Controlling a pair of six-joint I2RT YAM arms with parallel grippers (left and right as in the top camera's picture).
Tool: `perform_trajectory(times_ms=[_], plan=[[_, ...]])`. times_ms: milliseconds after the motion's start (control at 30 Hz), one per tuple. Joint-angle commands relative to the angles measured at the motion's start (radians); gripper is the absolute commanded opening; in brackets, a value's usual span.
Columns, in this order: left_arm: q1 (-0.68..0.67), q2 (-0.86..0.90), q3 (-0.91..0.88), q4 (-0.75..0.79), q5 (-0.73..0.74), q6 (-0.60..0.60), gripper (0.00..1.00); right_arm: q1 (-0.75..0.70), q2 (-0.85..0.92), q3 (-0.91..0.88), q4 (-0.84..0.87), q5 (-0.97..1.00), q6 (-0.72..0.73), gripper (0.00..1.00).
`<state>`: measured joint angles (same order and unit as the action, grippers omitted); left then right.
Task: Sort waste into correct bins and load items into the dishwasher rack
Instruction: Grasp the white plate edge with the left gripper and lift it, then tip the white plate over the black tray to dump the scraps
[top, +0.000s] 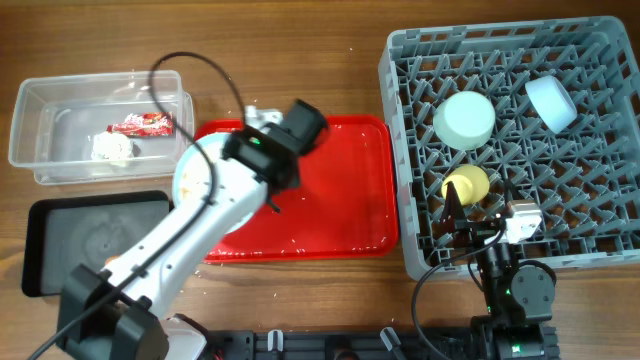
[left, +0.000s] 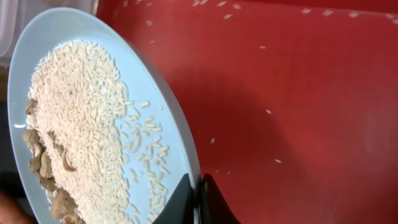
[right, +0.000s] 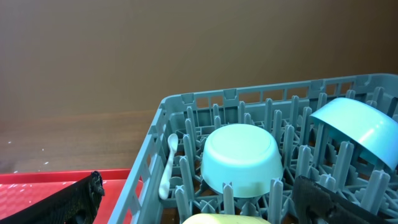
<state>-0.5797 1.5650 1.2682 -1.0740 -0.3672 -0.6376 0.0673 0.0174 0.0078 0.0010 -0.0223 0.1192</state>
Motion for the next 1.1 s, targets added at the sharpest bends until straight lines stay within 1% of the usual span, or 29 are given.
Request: perform_trajectory(times_ms=[0, 100, 167, 267, 300, 400, 433, 467, 533, 633, 767, 867, 933, 967, 1067], plan=[[0.153, -0.049, 0.009, -0.032, 0.12, -0.024, 0.04, -0.004, -0.01, -0.003, 0.004, -0.012, 0.014, 1.0], [0.294, -0.048, 0.009, -0.072, 0.129, -0.021, 0.04, -0.004, -0.01, -0.003, 0.004, -0.013, 0.014, 1.0], [0.394, -0.048, 0.009, -0.075, 0.196, -0.002, 0.04, -0.004, -0.01, -0.003, 0.004, -0.013, 0.014, 1.0], [0.565, -0.048, 0.008, -0.04, 0.43, 0.111, 0.04, -0.004, -0.01, -0.003, 0.004, -0.012, 0.015, 1.0], [0.642, -0.048, 0.008, -0.029, 0.535, 0.158, 0.04, -0.004, -0.01, -0.003, 0.004, -0.013, 0.014, 1.0], [0.808, -0.049, 0.008, -0.014, 0.78, 0.264, 0.04, -0.004, -0.01, -0.003, 0.004, -0.013, 0.014, 1.0], [0.86, -0.049, 0.008, -0.01, 0.853, 0.293, 0.04, -0.004, -0.01, -0.003, 0.004, -0.013, 0.014, 1.0], [0.911, -0.051, 0.007, -0.007, 0.893, 0.306, 0.04, -0.004, -0.01, -0.003, 0.004, -0.012, 0.014, 1.0], [0.978, -0.059, 0.007, -0.008, 0.936, 0.321, 0.04, -0.004, -0.01, -0.003, 0.004, -0.012, 0.014, 1.0], [1.081, -0.095, 0.006, -0.011, 1.059, 0.373, 0.04, -0.004, -0.01, -0.003, 0.004, -0.012, 0.014, 1.0], [1.193, -0.167, -0.024, -0.008, 1.133, 0.373, 0.04, -0.004, -0.01, -0.003, 0.004, -0.013, 0.014, 1.0], [1.301, -0.235, -0.1, 0.021, 1.21, 0.373, 0.04, -0.004, -0.01, -0.003, 0.004, -0.013, 0.014, 1.0], [1.355, -0.265, -0.148, 0.037, 1.212, 0.373, 0.04, -0.004, -0.01, -0.003, 0.004, -0.012, 0.014, 1.0], [1.405, -0.287, -0.191, 0.047, 1.231, 0.373, 0.04, -0.004, -0.01, -0.003, 0.004, -0.013, 0.014, 1.0], [1.498, -0.332, -0.274, 0.081, 1.349, 0.399, 0.04, -0.004, -0.01, -0.003, 0.004, -0.013, 0.014, 1.0]])
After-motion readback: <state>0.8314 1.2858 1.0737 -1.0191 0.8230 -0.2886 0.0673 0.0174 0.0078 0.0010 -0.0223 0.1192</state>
